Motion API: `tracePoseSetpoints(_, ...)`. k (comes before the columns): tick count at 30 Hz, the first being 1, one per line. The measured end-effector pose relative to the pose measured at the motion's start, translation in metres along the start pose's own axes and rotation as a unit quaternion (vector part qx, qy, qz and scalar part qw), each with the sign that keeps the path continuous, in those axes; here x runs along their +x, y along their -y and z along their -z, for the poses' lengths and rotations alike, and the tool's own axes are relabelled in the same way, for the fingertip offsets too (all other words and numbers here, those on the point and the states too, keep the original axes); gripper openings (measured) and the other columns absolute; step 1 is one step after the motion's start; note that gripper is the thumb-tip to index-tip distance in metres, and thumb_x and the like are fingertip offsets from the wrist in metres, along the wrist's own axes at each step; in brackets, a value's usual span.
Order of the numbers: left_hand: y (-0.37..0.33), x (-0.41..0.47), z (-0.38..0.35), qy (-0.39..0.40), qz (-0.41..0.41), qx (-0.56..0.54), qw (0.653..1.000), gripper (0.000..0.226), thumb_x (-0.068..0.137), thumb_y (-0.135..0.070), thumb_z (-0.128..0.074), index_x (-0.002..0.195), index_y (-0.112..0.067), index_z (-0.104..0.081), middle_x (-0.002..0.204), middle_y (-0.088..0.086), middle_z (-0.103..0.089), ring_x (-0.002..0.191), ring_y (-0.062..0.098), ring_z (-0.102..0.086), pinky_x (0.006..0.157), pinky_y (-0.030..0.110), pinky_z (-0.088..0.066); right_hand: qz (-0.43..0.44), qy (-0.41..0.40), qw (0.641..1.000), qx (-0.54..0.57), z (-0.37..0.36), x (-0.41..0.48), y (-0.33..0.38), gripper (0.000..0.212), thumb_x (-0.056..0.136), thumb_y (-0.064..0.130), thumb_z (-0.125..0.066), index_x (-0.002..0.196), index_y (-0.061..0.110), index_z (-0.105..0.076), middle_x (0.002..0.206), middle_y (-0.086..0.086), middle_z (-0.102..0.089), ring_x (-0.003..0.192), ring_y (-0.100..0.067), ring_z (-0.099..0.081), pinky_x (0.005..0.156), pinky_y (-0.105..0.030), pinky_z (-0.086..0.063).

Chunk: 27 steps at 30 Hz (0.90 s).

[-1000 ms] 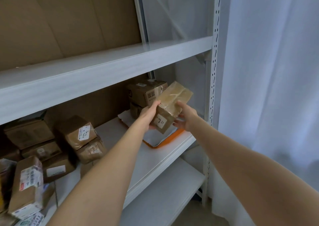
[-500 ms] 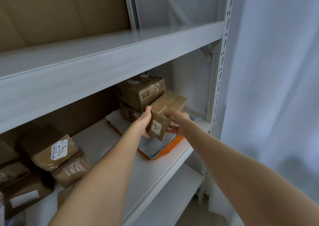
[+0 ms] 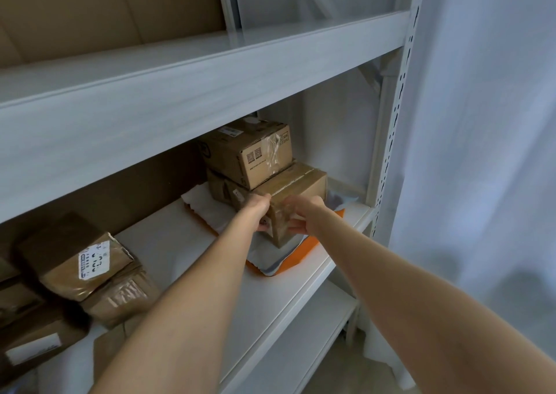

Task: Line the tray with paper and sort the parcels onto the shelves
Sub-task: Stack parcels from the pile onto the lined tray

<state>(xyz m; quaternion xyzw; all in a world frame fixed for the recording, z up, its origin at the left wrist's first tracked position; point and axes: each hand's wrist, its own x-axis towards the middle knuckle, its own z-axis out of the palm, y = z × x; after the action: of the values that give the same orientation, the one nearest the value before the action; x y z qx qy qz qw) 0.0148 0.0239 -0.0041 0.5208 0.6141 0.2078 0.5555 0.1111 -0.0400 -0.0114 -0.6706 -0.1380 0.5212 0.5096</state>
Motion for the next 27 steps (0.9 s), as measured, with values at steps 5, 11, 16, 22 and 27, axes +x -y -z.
tracePoseSetpoints(5, -0.002, -0.005, 0.004, 0.016, 0.002, -0.009, 1.000, 0.039, 0.094, -0.023, -0.058, 0.128, -0.007, -0.049, 0.124, 0.019, -0.057, 0.105, 0.035, -0.061, 0.064, 0.041, -0.055, 0.011, -0.016, 1.000, -0.025, -0.002, 0.002, 0.001, 0.018, 0.086, 0.015, -0.069, 0.093, 0.008, -0.054, 0.089, -0.013, -0.064, 0.078, -0.026, -0.068, 0.045, -0.031, -0.054)
tracePoseSetpoints(11, 0.001, -0.015, 0.005, 0.048, -0.004, 0.059, 0.997, 0.025, 0.098, -0.026, -0.048, 0.114, -0.006, -0.052, 0.106, 0.016, -0.060, 0.078, 0.028, -0.066, 0.065, 0.038, -0.055, 0.016, -0.031, 0.999, -0.040, -0.005, 0.001, 0.001, 0.014, 0.088, 0.013, -0.066, 0.093, 0.008, -0.055, 0.084, -0.012, -0.063, 0.076, -0.025, -0.066, 0.054, -0.032, -0.056)
tracePoseSetpoints(16, 0.003, -0.030, 0.014, 0.056, -0.013, 0.113, 0.992, 0.019, 0.096, -0.025, -0.054, 0.101, -0.007, -0.057, 0.115, 0.017, -0.063, 0.091, 0.026, -0.064, 0.075, 0.039, -0.053, 0.060, -0.036, 0.993, -0.093, -0.006, -0.002, -0.002, 0.028, 0.092, 0.019, -0.061, 0.115, 0.005, -0.053, 0.108, -0.010, -0.060, 0.100, -0.027, -0.062, 0.089, -0.036, -0.053)
tracePoseSetpoints(22, 0.011, -0.047, 0.037, -0.052, -0.106, 0.169, 0.978, 0.055, 0.094, -0.023, -0.056, 0.143, -0.008, -0.036, 0.138, 0.014, -0.048, 0.119, 0.030, -0.052, 0.079, 0.036, -0.051, 0.091, -0.101, 0.982, -0.130, -0.008, -0.031, -0.001, 0.047, 0.094, 0.025, -0.056, 0.137, 0.011, -0.041, 0.139, -0.013, -0.042, 0.124, -0.031, -0.044, 0.107, -0.040, -0.041)
tracePoseSetpoints(27, 0.023, -0.075, 0.059, -0.115, -0.160, 0.261, 0.945, 0.051, 0.093, -0.027, -0.056, 0.138, -0.006, -0.044, 0.137, 0.014, -0.050, 0.121, 0.031, -0.051, 0.090, 0.034, -0.045, 0.140, -0.087, 0.975, -0.151, -0.021, -0.066, -0.006, 0.052, 0.092, 0.032, -0.058, 0.137, 0.012, -0.043, 0.139, -0.013, -0.045, 0.126, -0.032, -0.043, 0.110, -0.044, -0.037)
